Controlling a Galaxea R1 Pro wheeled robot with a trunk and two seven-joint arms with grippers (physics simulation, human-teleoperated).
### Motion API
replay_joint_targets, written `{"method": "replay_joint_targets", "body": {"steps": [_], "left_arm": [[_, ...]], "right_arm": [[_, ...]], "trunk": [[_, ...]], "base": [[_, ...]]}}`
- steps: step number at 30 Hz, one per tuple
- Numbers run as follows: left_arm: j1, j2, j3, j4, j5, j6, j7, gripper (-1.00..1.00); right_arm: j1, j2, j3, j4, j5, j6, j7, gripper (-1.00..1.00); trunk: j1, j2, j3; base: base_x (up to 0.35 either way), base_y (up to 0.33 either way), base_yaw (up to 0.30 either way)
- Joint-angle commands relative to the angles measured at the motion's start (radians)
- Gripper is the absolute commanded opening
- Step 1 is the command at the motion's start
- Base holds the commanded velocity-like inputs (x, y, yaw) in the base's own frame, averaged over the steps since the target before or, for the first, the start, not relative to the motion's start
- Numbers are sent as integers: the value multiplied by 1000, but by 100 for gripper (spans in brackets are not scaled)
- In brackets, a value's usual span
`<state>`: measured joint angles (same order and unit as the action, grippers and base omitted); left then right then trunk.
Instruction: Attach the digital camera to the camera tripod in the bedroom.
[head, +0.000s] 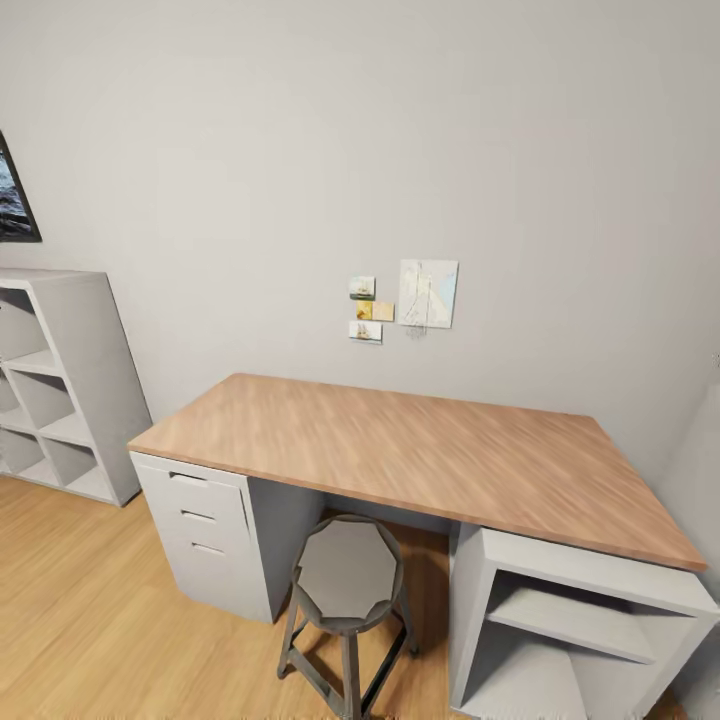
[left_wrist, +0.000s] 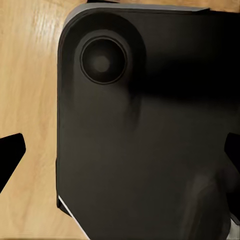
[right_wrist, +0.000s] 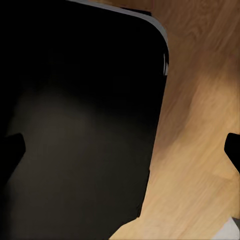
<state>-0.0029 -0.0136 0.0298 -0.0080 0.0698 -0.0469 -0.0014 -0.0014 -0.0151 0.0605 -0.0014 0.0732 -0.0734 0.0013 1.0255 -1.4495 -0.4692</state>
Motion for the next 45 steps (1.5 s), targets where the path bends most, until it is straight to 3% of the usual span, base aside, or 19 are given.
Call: {"method": "replay_joint_targets", "body": {"steps": [1,14,30,38,45], "left_arm": [[0,0,2,0,8,-3,0,100],[0,0,4,0,10,-4,1,100],[0,-1,13,-2,5,-4,0,100],[0,37,6,-6,0,-8,2,100],[0,41,6,-6,0,-8,2,100]], "right_arm": [[0,0,6,0,6,-2,0,100],[0,3,7,0,8,-1,-1,100],[0,3,7,1,8,-2,-3,100],[0,3,7,1,7,-2,-3,100],[0,4,4,1,8,-5,-2,100]], "trunk": [[0,0,-1],[0,0,-1],[0,0,-1],[0,0,-1],[0,0,-1]], "base": [[-255,0,0],[-298,87,6],[-27,20,239],[0,0,268],[0,0,268]]}}
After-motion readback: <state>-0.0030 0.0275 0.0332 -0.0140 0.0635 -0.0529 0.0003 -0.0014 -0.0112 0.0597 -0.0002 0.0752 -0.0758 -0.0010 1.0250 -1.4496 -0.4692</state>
